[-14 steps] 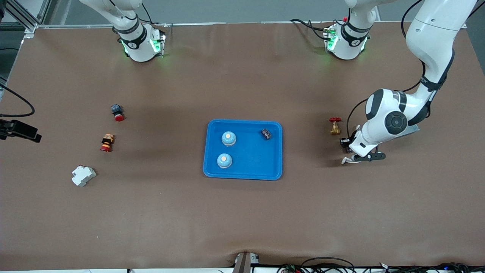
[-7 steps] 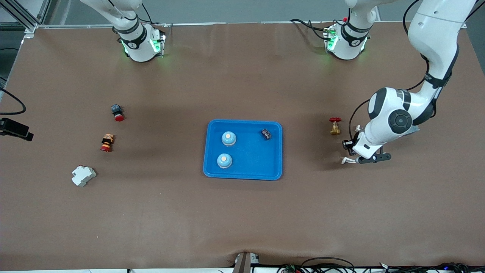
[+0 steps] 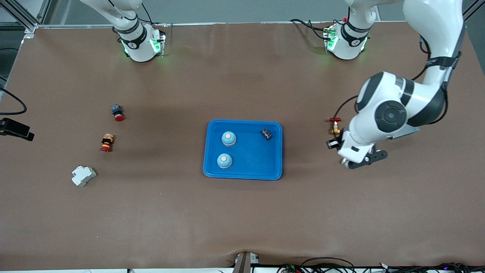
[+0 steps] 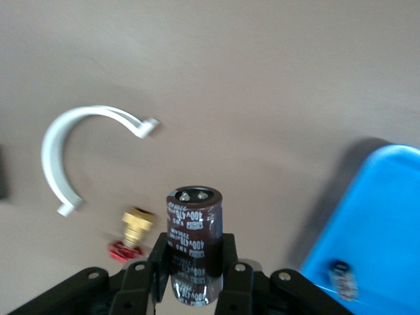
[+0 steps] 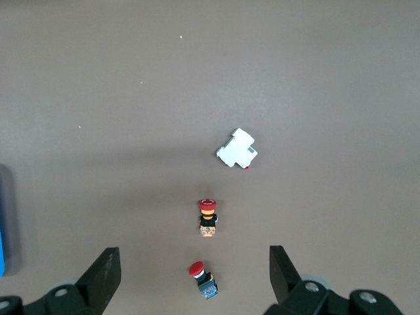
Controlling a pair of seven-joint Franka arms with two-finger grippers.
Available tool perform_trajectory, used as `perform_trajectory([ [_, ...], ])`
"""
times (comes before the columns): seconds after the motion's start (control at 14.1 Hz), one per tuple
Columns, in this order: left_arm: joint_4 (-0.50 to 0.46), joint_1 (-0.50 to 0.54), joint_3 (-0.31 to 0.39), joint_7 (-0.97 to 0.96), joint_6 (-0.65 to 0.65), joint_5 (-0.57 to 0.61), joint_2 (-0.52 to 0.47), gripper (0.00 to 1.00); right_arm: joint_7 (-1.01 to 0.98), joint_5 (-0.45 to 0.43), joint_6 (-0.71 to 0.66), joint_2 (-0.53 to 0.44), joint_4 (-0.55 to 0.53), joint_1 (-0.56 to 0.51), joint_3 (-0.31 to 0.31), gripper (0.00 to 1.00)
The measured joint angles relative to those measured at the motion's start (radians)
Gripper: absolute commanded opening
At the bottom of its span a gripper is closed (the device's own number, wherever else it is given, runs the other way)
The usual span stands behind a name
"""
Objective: Place electrolytic capacitor and blue bell in tray
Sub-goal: 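Carry the capacitor into the tray and release it with the left gripper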
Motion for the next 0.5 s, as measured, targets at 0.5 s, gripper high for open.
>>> perform_trajectory([
  [0.5, 0.14, -0.203, 0.002, -0.297, 0.014, -0.007, 0.16, 0.02, -0.043, -0.001, 0.001, 0.0, 0.007, -0.017, -0.002, 1.0],
])
